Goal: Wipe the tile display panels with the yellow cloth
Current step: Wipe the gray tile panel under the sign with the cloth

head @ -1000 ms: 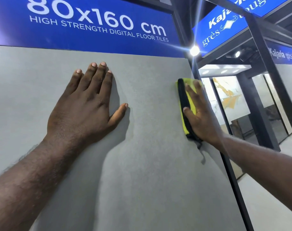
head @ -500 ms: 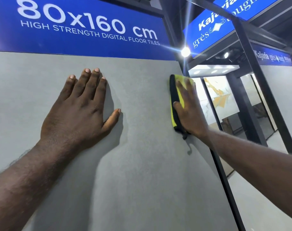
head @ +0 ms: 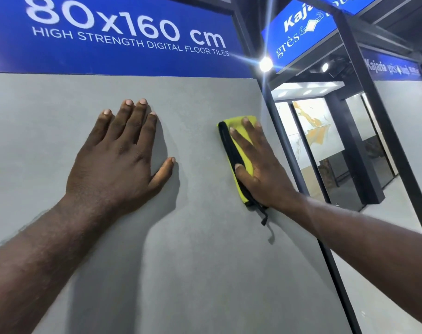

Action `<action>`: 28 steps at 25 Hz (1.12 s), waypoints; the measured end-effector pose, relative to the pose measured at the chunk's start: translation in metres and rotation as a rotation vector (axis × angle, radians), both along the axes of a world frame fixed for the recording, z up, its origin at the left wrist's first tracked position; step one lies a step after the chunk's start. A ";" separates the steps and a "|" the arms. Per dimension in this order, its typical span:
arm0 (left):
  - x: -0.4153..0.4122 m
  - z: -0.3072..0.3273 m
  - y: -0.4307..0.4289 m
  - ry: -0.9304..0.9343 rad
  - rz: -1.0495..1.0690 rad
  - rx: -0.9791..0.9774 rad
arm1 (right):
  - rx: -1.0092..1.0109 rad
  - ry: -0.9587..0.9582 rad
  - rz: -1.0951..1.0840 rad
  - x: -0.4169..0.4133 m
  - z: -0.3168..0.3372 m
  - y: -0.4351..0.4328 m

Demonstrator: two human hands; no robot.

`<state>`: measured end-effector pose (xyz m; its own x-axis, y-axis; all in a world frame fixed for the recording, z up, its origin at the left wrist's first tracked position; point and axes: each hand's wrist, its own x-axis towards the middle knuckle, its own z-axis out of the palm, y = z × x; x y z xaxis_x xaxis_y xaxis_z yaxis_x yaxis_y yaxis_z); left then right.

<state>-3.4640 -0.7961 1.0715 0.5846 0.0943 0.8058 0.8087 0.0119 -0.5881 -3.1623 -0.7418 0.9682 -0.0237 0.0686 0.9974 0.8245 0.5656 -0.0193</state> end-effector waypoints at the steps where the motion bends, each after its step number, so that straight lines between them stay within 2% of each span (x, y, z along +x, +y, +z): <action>1: -0.009 -0.002 -0.004 0.023 0.006 -0.006 | -0.014 0.054 -0.009 0.003 0.004 -0.001; 3: -0.027 -0.007 -0.013 0.057 0.016 -0.010 | -0.137 0.349 0.013 0.001 0.029 -0.004; 4: -0.035 -0.010 -0.016 0.067 0.013 -0.009 | -0.186 0.406 0.020 -0.007 0.039 -0.007; 5: -0.042 -0.013 -0.020 0.070 0.002 -0.008 | -0.164 0.331 0.007 -0.018 0.040 -0.011; 7: -0.059 -0.017 -0.026 0.067 -0.005 -0.002 | -0.050 0.021 -0.008 -0.045 0.020 -0.018; 8: -0.069 -0.019 -0.029 0.075 0.000 0.000 | -0.020 -0.045 0.000 -0.051 0.008 -0.020; 9: -0.079 -0.021 -0.033 0.085 0.001 0.006 | -0.030 -0.014 0.006 -0.051 0.008 -0.021; 12: -0.102 -0.020 -0.043 0.105 0.010 0.018 | -0.198 0.355 0.056 -0.064 0.054 -0.029; 13: -0.110 -0.019 -0.047 0.098 0.012 0.019 | -0.195 0.326 0.045 -0.079 0.061 -0.034; 16: -0.136 -0.020 -0.058 0.071 0.015 0.019 | -0.009 -0.086 -0.013 -0.121 0.025 -0.043; 17: -0.148 -0.021 -0.063 0.069 0.020 0.018 | 0.004 -0.100 -0.021 -0.119 0.015 -0.042; 18: -0.158 -0.022 -0.067 0.069 0.025 0.018 | -0.032 -0.014 -0.022 -0.115 0.016 -0.044; 20: -0.173 -0.022 -0.073 0.075 0.028 0.024 | -0.193 0.322 0.019 -0.118 0.040 -0.048; 21: -0.175 -0.023 -0.073 0.077 0.029 0.027 | -0.232 0.388 0.040 -0.127 0.049 -0.052; 22: -0.176 -0.024 -0.072 0.074 0.031 0.028 | -0.195 0.329 0.024 -0.140 0.049 -0.057; 24: -0.176 -0.025 -0.069 0.066 0.025 0.032 | -0.048 0.001 -0.015 -0.161 0.024 -0.059; 25: -0.177 -0.026 -0.068 0.066 0.022 0.035 | -0.017 -0.087 -0.017 -0.160 0.012 -0.057; 26: -0.178 -0.027 -0.068 0.070 0.023 0.037 | -0.005 -0.067 -0.021 -0.154 0.010 -0.056; 27: -0.178 -0.027 -0.068 0.072 0.022 0.036 | -0.034 0.048 -0.025 -0.149 0.018 -0.054; 28: -0.178 -0.027 -0.069 0.071 0.020 0.034 | -0.112 0.239 -0.005 -0.146 0.033 -0.055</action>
